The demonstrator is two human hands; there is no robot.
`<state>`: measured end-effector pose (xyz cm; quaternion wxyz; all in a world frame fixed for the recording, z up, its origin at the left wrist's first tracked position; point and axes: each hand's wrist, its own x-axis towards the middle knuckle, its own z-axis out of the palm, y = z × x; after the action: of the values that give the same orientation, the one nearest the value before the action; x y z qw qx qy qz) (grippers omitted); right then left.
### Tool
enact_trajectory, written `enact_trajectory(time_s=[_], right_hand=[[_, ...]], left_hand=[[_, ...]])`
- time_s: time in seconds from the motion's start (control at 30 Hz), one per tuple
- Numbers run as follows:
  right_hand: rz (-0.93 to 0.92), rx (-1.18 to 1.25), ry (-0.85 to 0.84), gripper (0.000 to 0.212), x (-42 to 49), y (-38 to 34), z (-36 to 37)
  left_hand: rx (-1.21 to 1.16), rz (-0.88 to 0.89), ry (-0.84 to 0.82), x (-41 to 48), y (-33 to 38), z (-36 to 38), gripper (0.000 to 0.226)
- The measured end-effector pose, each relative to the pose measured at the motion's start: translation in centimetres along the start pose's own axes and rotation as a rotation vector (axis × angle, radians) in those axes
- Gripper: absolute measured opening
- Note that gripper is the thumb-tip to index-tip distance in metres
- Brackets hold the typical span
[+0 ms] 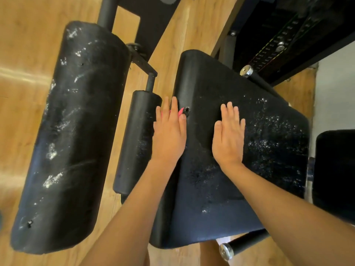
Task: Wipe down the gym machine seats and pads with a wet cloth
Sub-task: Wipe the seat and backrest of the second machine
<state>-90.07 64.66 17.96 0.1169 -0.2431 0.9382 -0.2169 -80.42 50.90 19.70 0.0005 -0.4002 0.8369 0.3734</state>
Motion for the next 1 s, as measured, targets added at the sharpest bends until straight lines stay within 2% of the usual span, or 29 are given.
enact_trajectory(time_s=[0.13,0.4,0.83,1.0], right_hand=[[0.007,0.008,0.003,0.056,0.0,0.1,0.1],[0.014,0.005,-0.001,0.059,0.1,0.1,0.2],[0.009,-0.030,-0.004,0.058,0.2,0.4,0.6],[0.003,-0.043,-0.020,0.054,0.2,0.6,0.6]], left_hand=[[0.088,0.082,0.022,5.1,1.6,-0.2,0.058],[0.174,0.050,0.039,7.9,3.2,-0.3,0.056],[0.153,0.087,0.057,14.5,5.3,-0.7,0.059],[0.212,0.126,0.064,17.2,6.2,-0.5,0.061]])
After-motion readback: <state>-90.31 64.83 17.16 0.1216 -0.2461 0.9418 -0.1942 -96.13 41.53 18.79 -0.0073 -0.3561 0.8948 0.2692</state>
